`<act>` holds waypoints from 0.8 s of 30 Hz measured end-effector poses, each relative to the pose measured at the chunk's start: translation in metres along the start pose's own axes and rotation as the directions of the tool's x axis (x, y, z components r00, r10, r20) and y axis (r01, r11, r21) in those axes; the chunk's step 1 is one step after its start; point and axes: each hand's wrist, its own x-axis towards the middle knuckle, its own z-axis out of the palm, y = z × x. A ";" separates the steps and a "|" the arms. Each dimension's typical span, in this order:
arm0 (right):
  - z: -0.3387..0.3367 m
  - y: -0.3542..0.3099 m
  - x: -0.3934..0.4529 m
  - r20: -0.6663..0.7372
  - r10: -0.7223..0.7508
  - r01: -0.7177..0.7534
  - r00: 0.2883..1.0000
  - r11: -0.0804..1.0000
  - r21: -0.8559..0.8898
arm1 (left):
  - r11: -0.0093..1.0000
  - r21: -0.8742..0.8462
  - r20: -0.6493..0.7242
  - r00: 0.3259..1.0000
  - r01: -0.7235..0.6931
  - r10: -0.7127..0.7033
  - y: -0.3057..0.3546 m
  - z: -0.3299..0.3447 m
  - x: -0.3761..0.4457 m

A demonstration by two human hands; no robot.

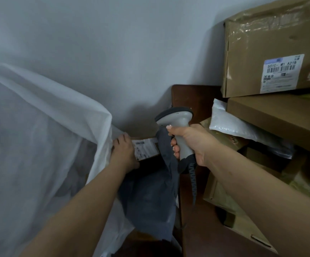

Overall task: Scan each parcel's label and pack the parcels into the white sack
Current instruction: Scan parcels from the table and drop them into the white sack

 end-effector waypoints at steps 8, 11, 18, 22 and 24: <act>0.001 -0.055 -0.076 0.094 -0.083 0.082 0.992 0.996 0.020 | 0.888 -0.454 -0.223 0.974 -0.078 -0.028 -0.014 -0.130 -0.079; -0.002 -0.076 -0.108 0.141 -0.132 0.131 0.981 0.991 0.021 | 0.849 -0.514 -0.354 0.932 -0.122 -0.080 -0.022 -0.167 -0.110; -0.008 -0.106 -0.184 0.282 -0.274 0.314 0.920 0.943 -0.108 | 0.833 -0.543 -0.466 0.863 -0.107 -0.193 -0.020 -0.229 -0.163; -0.015 -0.114 -0.220 0.348 -0.335 0.424 0.875 0.878 -0.221 | 0.822 -0.563 -0.497 0.830 -0.086 -0.253 -0.013 -0.244 -0.183; -0.018 -0.116 -0.232 0.362 -0.360 0.462 0.860 0.851 -0.249 | 0.797 -0.597 -0.504 0.816 -0.091 -0.284 -0.012 -0.249 -0.191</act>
